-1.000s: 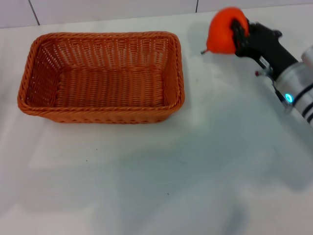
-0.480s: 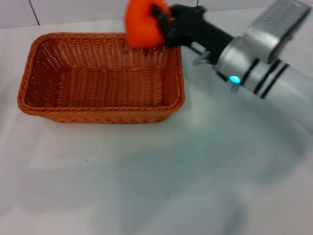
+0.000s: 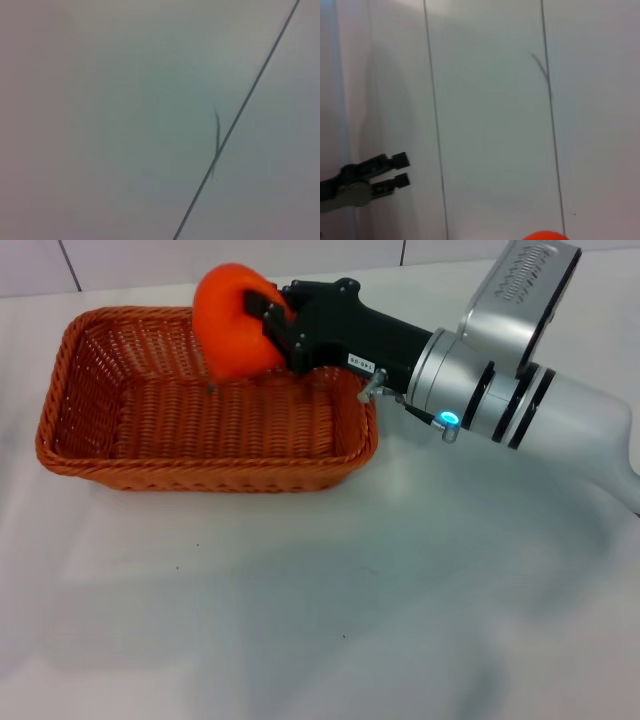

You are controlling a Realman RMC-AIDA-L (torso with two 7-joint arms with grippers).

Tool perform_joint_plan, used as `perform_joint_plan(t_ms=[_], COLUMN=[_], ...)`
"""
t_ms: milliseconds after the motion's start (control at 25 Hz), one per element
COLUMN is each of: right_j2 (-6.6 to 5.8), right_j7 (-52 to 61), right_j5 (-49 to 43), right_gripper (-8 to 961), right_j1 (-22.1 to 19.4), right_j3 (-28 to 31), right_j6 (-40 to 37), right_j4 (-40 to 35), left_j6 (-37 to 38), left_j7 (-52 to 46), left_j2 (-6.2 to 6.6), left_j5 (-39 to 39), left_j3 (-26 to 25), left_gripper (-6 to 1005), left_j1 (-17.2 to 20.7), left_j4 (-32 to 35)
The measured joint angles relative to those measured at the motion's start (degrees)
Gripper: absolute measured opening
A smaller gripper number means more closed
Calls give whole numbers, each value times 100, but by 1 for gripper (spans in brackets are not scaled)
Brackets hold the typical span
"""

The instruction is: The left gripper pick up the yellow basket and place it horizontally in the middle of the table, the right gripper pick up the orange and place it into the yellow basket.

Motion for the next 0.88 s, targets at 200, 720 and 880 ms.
perform_joint_plan(t_ms=[200, 720, 880], right_j2=[0, 2, -1], right_j7=[58, 7, -518], right_j5=[10, 109, 777], right_gripper=[178, 516, 668], right_j1=[-14, -63, -157], right_j3=[6, 44, 58], right_j6=[-41, -184, -184], right_j4=[0, 0, 33], left_j6=[16, 5, -22], left_j7=[2, 2, 7], left_j2=[0, 0, 0], left_j5=[0, 0, -6], left_j3=[0, -9, -110], left_gripper=[877, 877, 877], left_j1=[-7, -9, -17], left_j4=[0, -8, -9])
